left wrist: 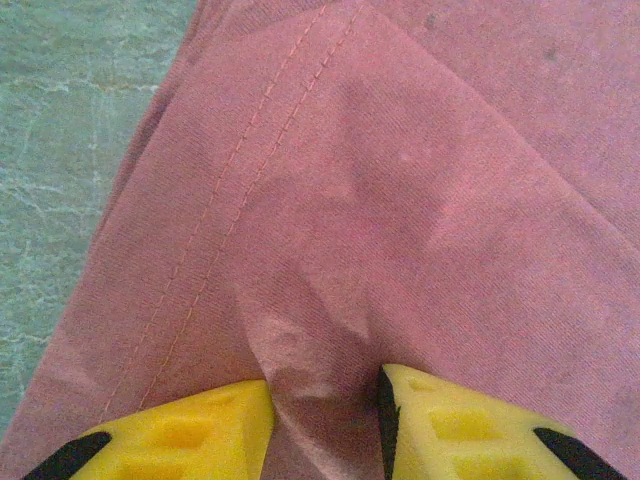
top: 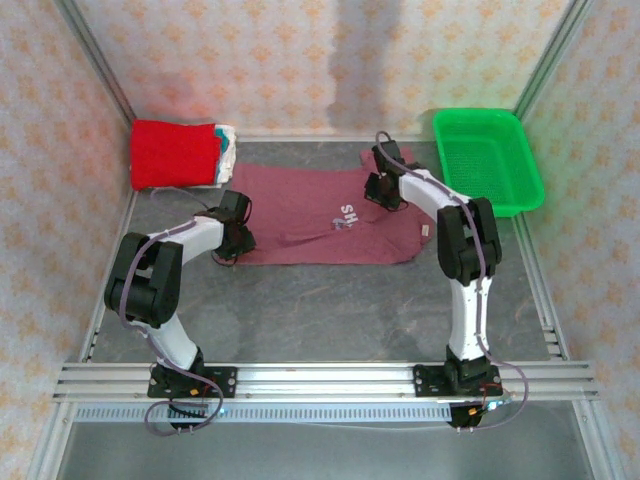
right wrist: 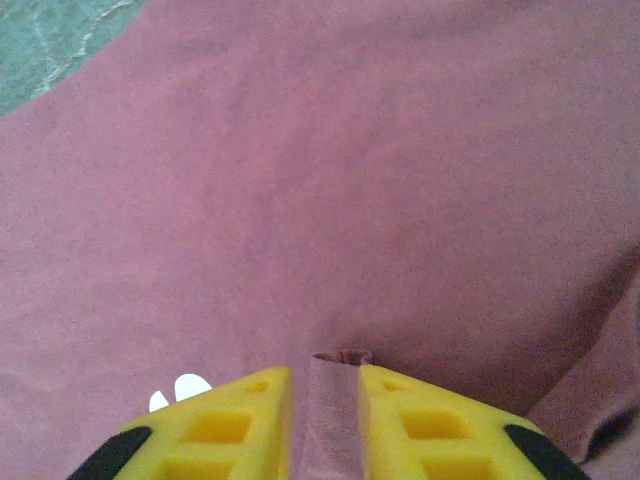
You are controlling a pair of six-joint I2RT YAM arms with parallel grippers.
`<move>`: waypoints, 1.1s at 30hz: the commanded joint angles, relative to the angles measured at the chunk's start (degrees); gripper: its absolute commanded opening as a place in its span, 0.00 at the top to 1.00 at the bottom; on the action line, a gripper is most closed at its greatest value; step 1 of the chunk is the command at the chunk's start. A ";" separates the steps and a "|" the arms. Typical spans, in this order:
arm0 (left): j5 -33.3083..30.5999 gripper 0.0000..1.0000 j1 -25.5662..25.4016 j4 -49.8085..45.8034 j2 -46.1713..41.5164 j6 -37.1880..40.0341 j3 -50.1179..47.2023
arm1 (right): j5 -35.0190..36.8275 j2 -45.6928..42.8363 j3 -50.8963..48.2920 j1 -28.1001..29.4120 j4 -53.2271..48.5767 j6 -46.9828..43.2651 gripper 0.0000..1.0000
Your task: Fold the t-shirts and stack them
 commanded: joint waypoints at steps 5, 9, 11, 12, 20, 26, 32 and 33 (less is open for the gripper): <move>-0.10 0.64 0.08 -3.19 0.63 -1.39 -2.77 | -0.76 -11.97 -5.76 -0.89 -0.33 -1.75 0.58; -0.21 0.64 0.11 -3.43 0.67 -1.62 -2.59 | -5.42 -22.77 -19.36 -6.48 5.77 1.30 0.56; -0.34 0.64 0.16 -3.60 0.60 -1.73 -2.43 | -7.70 -26.59 -25.22 -10.12 6.25 2.89 0.56; -0.47 0.64 0.24 -3.93 0.58 -1.73 -2.34 | -9.26 -28.32 -28.39 -12.60 6.17 3.74 0.57; -0.03 0.64 0.20 -5.21 -0.87 -1.47 -3.06 | -10.14 -29.08 -39.17 -21.27 5.92 5.21 0.66; 0.23 0.64 0.22 -5.39 -0.76 -1.29 -3.18 | -14.90 -23.70 -39.99 -22.72 10.94 7.02 0.76; 0.85 0.64 0.20 -5.22 0.24 -1.23 -2.93 | -18.95 -21.09 -41.61 -22.66 14.96 9.17 0.79; 0.93 0.64 0.24 -5.45 0.54 -1.06 -2.65 | -19.85 -20.83 -41.58 -22.59 15.46 9.23 0.79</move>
